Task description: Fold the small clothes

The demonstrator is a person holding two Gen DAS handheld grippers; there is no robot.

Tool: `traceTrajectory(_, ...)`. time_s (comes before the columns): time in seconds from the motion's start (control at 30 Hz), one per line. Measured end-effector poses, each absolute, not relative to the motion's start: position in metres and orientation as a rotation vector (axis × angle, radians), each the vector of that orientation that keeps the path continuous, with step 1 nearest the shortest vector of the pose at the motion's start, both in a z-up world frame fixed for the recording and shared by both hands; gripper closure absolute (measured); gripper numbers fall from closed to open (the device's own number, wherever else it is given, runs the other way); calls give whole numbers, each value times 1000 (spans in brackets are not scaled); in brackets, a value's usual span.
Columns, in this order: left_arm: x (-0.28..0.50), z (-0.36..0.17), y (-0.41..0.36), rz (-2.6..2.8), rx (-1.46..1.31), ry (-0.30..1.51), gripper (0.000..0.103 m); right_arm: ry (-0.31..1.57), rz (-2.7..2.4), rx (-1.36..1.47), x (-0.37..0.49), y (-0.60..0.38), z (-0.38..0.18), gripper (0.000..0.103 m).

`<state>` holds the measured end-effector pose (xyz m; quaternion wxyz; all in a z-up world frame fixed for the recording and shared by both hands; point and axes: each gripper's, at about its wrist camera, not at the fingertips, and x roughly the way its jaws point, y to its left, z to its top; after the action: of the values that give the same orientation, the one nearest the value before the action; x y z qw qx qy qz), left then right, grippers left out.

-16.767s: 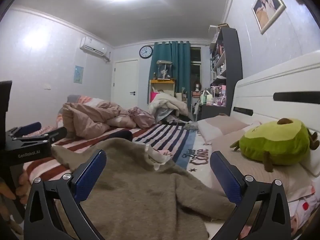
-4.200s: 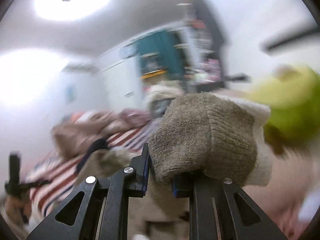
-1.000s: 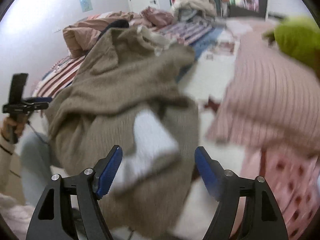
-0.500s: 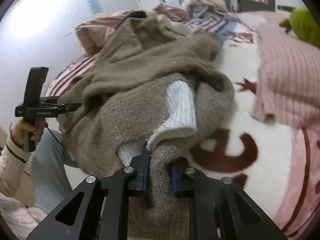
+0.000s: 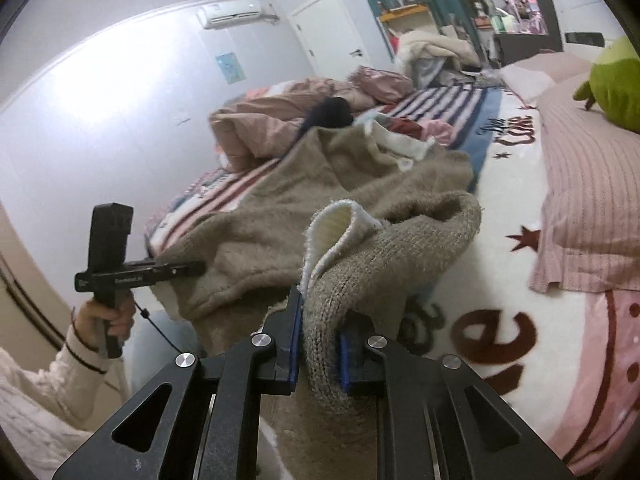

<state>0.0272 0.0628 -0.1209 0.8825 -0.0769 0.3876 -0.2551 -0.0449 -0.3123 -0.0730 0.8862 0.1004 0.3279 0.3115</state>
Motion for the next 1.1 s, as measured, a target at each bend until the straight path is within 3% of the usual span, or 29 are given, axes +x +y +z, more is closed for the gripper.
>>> traceTrajectory(0.17, -15, -89, 81, -548, -200, 747, 87, 635, 697, 265, -72, -316, -53, 94)
traceTrajectory(0.33, -3, -71, 95, -513, -216, 718, 86, 602, 607, 268, -67, -325, -29, 95)
traceTrajectory(0.63, 108, -69, 105, -478, -256, 718, 86, 624, 464, 222, 45, -343, -24, 97)
traceTrajectory(0.87, 219, -127, 99, -420, -175, 893, 84, 816, 307, 162, 146, -349, -73, 97)
traceTrajectory(1.0, 248, -148, 97, -423, -186, 926, 77, 929, 277, 161, 180, -348, -113, 96)
traceTrajectory(1.1, 250, -150, 98, -473, -226, 940, 53, 981, 286, 148, 188, -342, -131, 91)
